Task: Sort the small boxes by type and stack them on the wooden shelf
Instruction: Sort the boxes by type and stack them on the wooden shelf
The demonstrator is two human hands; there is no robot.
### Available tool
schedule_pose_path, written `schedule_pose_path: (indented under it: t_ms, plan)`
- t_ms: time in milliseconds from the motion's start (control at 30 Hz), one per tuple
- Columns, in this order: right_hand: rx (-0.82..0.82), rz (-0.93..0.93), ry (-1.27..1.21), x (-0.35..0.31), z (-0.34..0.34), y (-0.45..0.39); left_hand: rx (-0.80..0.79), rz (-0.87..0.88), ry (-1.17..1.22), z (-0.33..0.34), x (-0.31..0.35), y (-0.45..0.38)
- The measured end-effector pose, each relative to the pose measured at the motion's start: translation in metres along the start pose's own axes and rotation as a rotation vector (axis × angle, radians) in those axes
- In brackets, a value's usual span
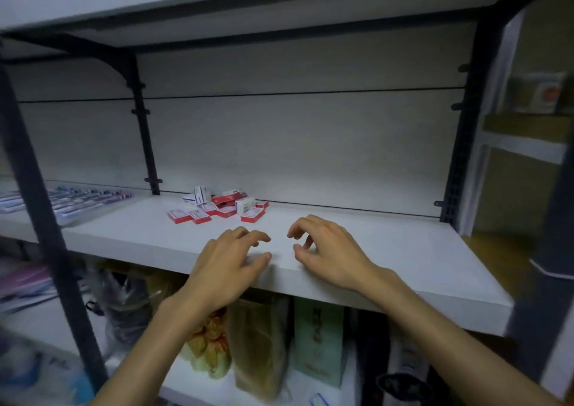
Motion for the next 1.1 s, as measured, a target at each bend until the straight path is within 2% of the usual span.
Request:
schedule_pose_path:
  t_ms: [300, 500, 600, 800, 967, 1033, 1100]
  plan:
    - [-0.079, 0.034, 0.094, -0.010, 0.051, -0.087, 0.022, 0.023, 0.029, -0.023, -0.096, -0.068]
    - [-0.092, 0.122, 0.107, -0.012, 0.079, -0.125, -0.010, 0.056, 0.083, -0.043, -0.157, -0.119]
    - [-0.106, 0.190, 0.103, -0.012, 0.096, -0.136, -0.013, 0.016, 0.084, -0.054, -0.192, -0.146]
    - [-0.081, 0.282, 0.137, -0.022, 0.122, -0.174, -0.229, 0.004, -0.108, -0.040, -0.247, -0.184]
    - [-0.103, 0.320, 0.191, -0.032, 0.145, -0.207, -0.349, 0.011, -0.255, -0.032, -0.271, -0.202]
    - [-0.105, 0.335, 0.179, -0.033, 0.154, -0.217, -0.398, 0.087, -0.224, -0.032, -0.276, -0.203]
    - [-0.104, 0.335, 0.165, -0.035, 0.163, -0.226, -0.461, 0.169, -0.038, -0.036, -0.278, -0.198]
Point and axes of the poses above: each hand's wrist, its own y-axis away from the middle knuckle, its own z-axis out of the palm, x = y × z, the point moved 5 cm from there along -y, towards the middle knuckle, and after that the axes turned 11 degrees about -z, right-handed, at the moved point
